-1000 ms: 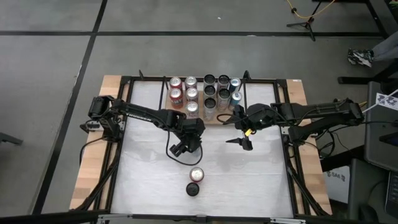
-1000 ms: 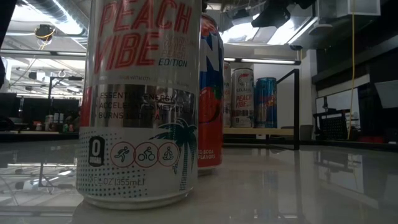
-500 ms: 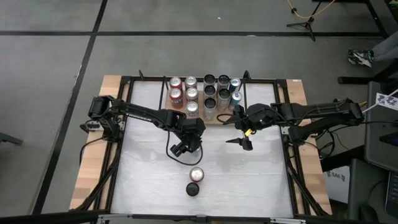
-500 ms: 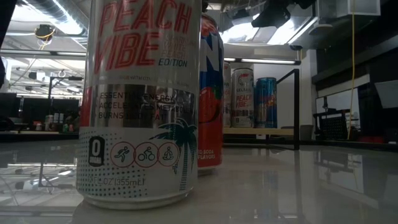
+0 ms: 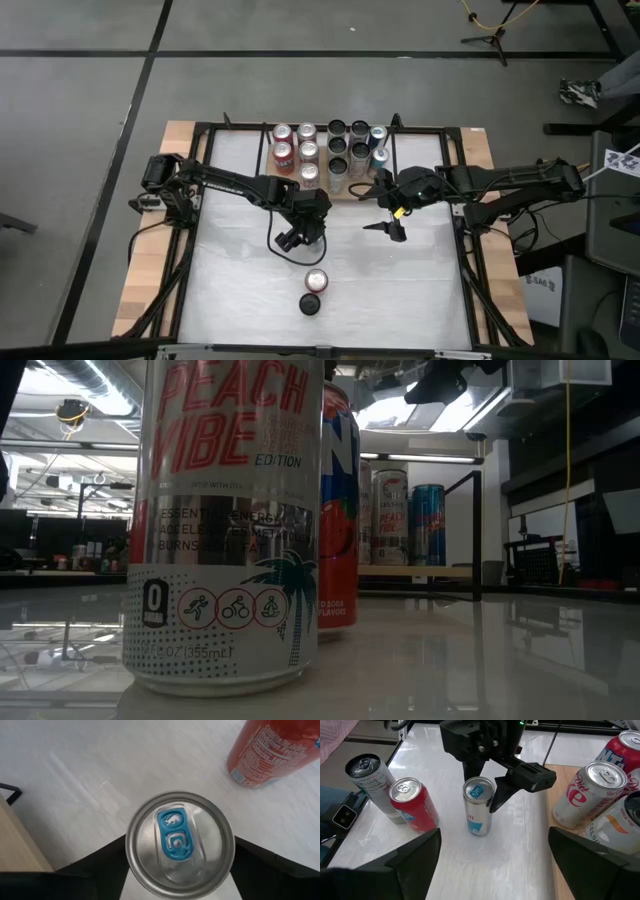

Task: Place canned beverage on shelf
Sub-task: Put the blue soda can onto the shelf aligned with the other blue soda cans

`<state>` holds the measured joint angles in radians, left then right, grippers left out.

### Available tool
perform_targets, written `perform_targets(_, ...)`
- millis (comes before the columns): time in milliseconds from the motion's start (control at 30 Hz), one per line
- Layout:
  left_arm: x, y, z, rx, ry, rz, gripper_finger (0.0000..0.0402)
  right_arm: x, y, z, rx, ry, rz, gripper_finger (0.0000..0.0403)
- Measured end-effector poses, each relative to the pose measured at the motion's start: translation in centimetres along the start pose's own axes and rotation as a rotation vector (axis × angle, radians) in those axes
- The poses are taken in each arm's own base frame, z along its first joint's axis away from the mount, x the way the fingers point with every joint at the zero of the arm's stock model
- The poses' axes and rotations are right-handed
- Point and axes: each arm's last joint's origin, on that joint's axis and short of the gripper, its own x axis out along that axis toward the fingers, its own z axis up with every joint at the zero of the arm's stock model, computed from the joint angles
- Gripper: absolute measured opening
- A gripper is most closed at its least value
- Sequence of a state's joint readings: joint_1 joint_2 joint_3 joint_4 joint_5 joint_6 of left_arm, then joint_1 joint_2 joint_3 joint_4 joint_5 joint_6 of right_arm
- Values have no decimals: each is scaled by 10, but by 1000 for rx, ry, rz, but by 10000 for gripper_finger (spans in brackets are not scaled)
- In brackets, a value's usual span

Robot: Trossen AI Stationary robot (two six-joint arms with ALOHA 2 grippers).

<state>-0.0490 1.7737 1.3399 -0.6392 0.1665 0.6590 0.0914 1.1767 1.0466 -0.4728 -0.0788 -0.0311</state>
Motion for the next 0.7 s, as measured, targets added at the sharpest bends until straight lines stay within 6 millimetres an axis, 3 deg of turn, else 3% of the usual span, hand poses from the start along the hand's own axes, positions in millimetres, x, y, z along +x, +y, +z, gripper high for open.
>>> perform_targets(167, 0, 1, 0, -2, 9, 18, 327, 0, 0, 0, 0, 0, 0, 363)
perform_targets(333, -3, 3, -1, -1, 58, 97, 333, 0, 0, 1, -1, -8, 0, 363)
perform_targets(700, -38, 0, 4, 5, 1, 162, 328, -1, 0, 16, -13, -167, -5, 363)
